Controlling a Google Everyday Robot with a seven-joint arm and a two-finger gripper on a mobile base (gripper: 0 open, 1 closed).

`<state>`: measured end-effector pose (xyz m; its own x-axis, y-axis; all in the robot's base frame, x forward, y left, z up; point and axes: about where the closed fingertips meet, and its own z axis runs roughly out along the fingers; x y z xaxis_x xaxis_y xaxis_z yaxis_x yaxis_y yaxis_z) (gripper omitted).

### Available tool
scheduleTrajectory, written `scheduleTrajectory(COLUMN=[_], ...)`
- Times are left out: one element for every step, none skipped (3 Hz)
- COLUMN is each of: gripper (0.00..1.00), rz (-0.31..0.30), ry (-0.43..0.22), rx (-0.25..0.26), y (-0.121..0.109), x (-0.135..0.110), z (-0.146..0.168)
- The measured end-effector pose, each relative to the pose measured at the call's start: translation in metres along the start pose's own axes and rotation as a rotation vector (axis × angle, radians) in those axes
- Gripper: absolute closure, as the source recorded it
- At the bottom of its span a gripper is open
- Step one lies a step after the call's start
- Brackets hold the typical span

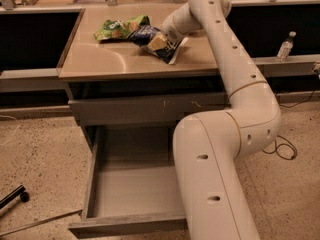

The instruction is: Pick blue chip bag from middle drawer and place on counter

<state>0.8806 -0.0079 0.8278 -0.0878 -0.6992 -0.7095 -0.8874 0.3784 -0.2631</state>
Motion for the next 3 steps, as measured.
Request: scheduleTrajectory(gripper=[0.81, 0.58, 0.34], rz=[0.0, 0.0, 0.0], ry=[0.0, 0.0, 0.0], rx=[0.0, 0.0, 0.0], y=[0.0005, 0.0005, 0.0005], x=[-0.0029, -0.0029, -0.0029], z=[-0.0029, -0.0028, -0.0028])
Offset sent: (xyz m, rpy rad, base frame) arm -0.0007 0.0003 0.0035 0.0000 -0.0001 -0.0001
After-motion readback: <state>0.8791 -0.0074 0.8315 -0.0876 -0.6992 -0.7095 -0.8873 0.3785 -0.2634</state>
